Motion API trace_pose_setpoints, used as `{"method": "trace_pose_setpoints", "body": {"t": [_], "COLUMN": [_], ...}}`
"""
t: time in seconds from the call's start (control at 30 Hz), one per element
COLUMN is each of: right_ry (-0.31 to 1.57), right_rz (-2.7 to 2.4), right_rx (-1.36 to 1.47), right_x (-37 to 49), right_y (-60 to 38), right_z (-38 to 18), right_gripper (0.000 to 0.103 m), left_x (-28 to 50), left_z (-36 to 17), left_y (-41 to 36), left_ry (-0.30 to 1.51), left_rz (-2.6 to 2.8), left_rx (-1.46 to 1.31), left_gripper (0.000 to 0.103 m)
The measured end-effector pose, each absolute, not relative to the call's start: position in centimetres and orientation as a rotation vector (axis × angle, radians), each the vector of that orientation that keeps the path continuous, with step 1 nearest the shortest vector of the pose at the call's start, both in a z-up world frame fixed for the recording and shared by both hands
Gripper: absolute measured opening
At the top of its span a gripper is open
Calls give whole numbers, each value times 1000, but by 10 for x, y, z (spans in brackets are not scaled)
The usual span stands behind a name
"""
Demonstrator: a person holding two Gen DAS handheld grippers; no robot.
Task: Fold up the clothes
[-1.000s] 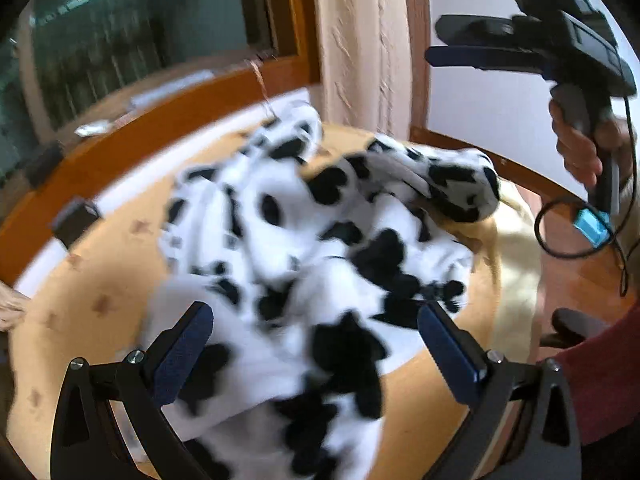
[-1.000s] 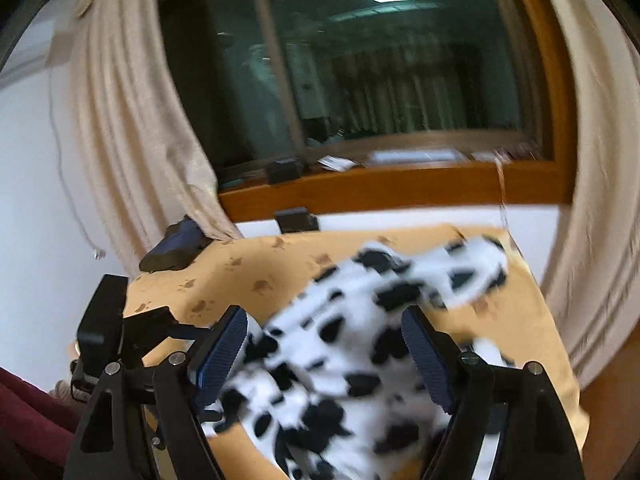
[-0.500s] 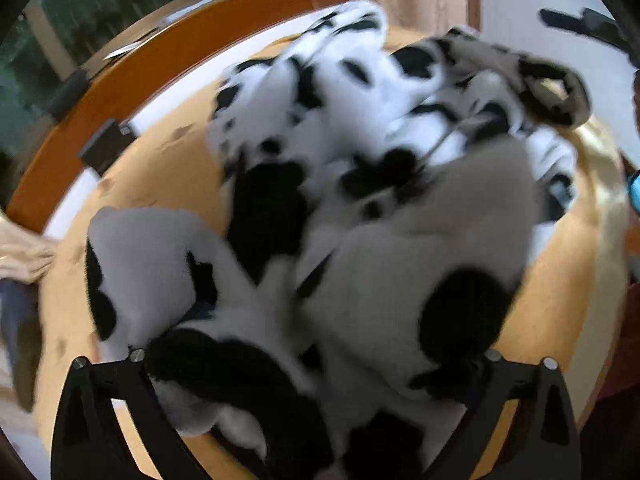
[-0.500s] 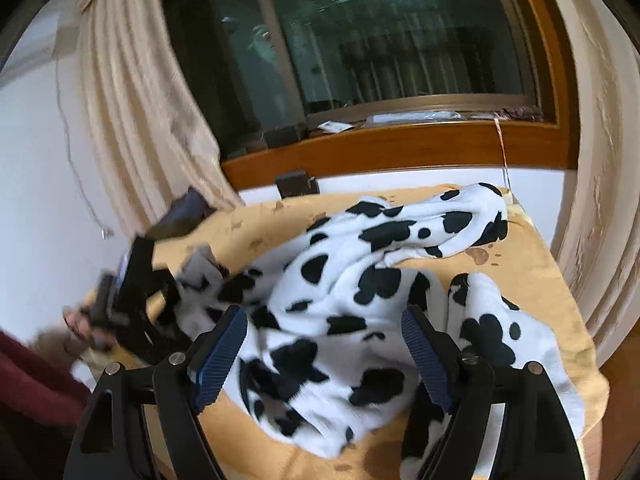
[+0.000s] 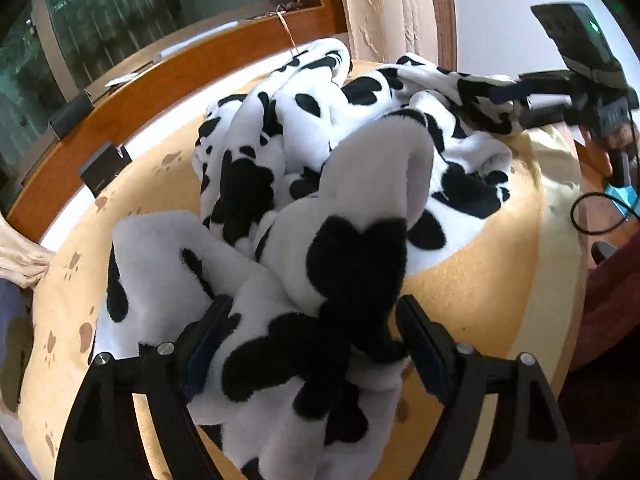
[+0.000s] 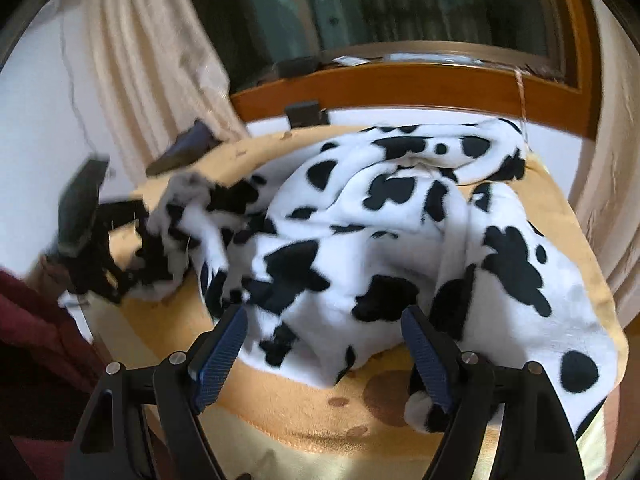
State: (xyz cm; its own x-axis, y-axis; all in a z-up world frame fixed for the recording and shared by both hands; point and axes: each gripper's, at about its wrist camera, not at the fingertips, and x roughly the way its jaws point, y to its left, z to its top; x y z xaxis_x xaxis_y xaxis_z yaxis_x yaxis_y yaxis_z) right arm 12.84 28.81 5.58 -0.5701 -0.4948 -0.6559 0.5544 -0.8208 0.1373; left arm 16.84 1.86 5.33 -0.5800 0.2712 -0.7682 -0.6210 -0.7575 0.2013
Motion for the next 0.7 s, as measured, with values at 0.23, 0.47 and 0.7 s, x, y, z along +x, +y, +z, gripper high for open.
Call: {"method": "trace_pose_setpoints", "body": {"t": [0.23,0.47,0.7], "right_ry": [551,939,785], "right_rz": [-2510,-2771,-3257], "right_rx": [1006,880,315], "right_x": [129,111,135], "right_y": [258,236,263], "right_z": [28,22,96], "right_gripper": [81,81,82], "left_x": [174,168,152], "left_z": [65,44,39], "left_y": [32,56,40], "left_ry": [634,768,676], "left_rz": [2328,2325,2390], "left_rx": [-946,-949,-1017], "left_gripper": [95,95,97]}}
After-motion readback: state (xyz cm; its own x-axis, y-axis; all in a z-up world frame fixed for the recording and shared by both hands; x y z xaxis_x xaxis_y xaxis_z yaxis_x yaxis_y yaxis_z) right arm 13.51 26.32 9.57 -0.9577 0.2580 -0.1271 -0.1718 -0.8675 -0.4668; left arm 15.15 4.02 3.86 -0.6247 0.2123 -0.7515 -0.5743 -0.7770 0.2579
